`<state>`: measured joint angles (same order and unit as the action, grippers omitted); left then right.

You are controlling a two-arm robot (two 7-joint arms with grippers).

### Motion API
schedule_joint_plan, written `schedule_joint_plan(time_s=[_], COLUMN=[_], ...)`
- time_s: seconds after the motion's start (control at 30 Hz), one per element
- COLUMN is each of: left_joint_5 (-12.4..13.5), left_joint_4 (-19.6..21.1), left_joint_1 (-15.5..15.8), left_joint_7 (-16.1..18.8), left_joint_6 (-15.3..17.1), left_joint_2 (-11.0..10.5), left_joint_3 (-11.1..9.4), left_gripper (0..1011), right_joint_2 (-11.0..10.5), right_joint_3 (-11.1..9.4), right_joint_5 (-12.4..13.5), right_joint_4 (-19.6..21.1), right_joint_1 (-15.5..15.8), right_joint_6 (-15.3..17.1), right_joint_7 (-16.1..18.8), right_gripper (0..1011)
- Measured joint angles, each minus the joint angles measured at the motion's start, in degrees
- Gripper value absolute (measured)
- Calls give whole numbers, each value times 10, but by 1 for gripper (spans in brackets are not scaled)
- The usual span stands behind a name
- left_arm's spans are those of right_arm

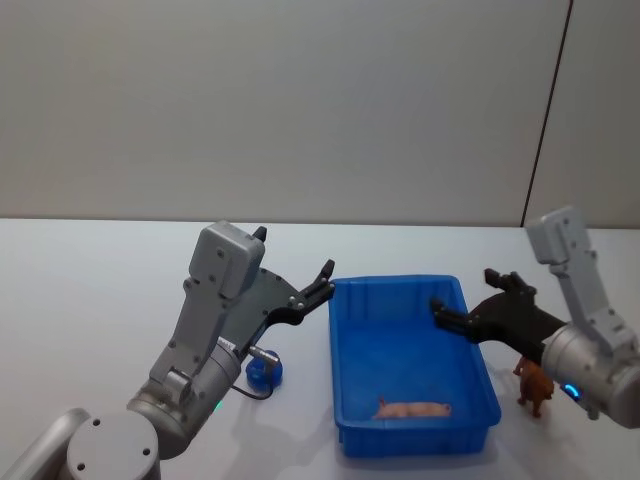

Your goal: Pick up the two dolls from the table and place them into the box.

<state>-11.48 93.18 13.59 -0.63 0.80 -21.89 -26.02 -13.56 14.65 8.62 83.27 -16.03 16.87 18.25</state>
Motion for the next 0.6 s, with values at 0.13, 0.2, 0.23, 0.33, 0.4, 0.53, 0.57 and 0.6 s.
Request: schedule_joint_plan(time_s=[0.13, 0.2, 0.23, 0.33, 0.4, 0.53, 0.57, 0.6], left_joint_5=[0, 0, 0, 0, 0, 0, 0, 0], left_joint_4=[0, 0, 0, 0, 0, 0, 0, 0], left_joint_1=[0, 0, 0, 0, 0, 0, 0, 0], left_joint_7=[0, 0, 0, 0, 0, 0, 0, 0], left_joint_6=[0, 0, 0, 0, 0, 0, 0, 0], left_joint_2=[0, 0, 0, 0, 0, 0, 0, 0], left_joint_3=[0, 0, 0, 0, 0, 0, 0, 0], left_gripper=[1001, 1002, 1002, 1002, 1002, 1001, 1001, 1002], right_joint_2=[-8, -14, -16, -25, -31, -41, -43, -46], right_joint_3=[-7, -11, -13, -19, -22, -28, -29, -30], right_joint_5=[8, 14, 16, 22, 26, 32, 33, 34], right_joint_4=[12, 19, 22, 32, 38, 50, 52, 53], right_joint_1=[11, 19, 23, 36, 45, 62, 65, 69], right_joint_6=[0, 0, 0, 3, 5, 10, 10, 11], right_joint_7=[-16, -26, -29, -39, -45, -52, -53, -54], right_gripper=[1001, 1001, 1001, 1001, 1001, 1001, 1001, 1001])
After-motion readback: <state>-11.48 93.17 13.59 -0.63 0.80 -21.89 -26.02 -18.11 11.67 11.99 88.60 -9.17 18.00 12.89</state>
